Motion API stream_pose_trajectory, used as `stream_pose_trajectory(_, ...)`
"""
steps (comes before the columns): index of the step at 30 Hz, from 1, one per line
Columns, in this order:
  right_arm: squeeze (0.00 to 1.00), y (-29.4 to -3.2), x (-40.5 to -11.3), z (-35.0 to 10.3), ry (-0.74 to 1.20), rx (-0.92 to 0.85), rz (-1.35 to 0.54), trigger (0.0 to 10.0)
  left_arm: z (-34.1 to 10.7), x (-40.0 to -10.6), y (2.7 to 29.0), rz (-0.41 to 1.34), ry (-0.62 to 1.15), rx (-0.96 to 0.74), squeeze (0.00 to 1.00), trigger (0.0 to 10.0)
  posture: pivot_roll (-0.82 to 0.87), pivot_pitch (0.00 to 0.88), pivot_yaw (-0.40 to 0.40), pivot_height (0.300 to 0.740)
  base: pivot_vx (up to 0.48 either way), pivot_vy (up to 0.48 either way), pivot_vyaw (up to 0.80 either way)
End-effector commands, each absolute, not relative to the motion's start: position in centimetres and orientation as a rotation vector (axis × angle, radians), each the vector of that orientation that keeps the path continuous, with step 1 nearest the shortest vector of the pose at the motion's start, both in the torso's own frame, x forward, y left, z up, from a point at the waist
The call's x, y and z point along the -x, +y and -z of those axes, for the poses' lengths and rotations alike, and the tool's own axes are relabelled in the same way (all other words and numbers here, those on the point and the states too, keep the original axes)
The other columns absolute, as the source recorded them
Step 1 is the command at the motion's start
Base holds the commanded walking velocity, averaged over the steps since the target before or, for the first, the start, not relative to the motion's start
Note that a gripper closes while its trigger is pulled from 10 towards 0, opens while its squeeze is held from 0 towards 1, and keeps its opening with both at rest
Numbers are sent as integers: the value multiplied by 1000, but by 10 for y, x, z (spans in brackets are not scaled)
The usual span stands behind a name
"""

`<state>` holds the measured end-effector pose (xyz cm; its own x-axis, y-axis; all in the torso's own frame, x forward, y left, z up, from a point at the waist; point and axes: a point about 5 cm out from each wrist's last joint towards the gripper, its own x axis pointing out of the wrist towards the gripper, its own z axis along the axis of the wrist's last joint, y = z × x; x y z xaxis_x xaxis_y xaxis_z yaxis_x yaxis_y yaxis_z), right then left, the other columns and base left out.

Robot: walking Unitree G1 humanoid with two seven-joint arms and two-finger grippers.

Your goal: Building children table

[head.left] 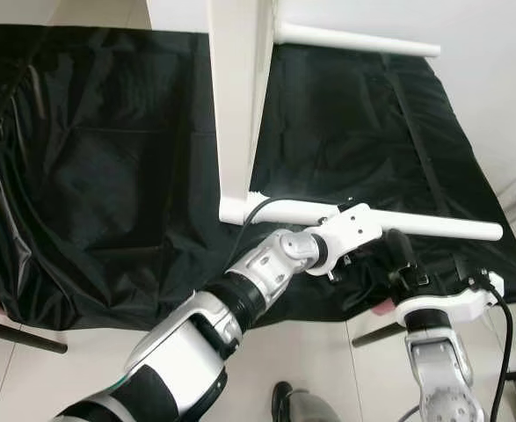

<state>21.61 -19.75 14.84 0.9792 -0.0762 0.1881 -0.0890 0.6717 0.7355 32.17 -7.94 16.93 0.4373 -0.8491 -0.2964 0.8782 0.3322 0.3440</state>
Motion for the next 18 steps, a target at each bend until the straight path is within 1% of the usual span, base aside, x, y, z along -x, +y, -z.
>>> stream_pose_trajectory(1,0,-189,-208,-150,-206,-860,-55,10000,-183,-321,-97,1011,-3,-439,0,10000,-3,229,-1,740,0,0,0)
stream_pose_trajectory(4,0,-188,-205,-152,-201,-848,-75,10000,-185,-322,-98,1012,-7,-437,0,10000,-6,228,2,740,0,0,0)
stream_pose_trajectory(5,0,-184,-201,-161,-207,-812,-135,10000,-187,-324,-98,1003,-14,-430,0,10000,-6,228,2,740,0,0,0)
stream_pose_trajectory(6,0,-183,-200,-164,-210,-802,-154,10000,-188,-325,-97,1001,-16,-428,0,10000,-6,228,2,740,0,0,0)
stream_pose_trajectory(10,0,-183,-200,-174,-226,-760,-186,10000,-188,-326,-96,1000,-14,-420,0,10000,-5,226,3,740,0,0,0)
stream_pose_trajectory(12,0,-189,-206,-189,-267,-704,-206,10000,-183,-324,-94,1018,-3,-395,0,10000,3,227,-1,740,0,0,0)
stream_pose_trajectory(14,0,-190,-207,-191,-274,-698,-208,10000,-182,-323,-94,1022,-2,-393,0,10000,3,227,-1,740,0,0,0)
stream_pose_trajectory(15,0,-198,-217,-198,-304,-655,-186,10000,-177,-318,-94,1063,11,-367,0,10000,18,229,-10,740,0,0,0)
stream_pose_trajectory(18,0,-203,-224,-203,-326,-618,-170,10000,-173,-314,-94,1095,20,-346,0,10000,18,229,-10,740,0,0,0)
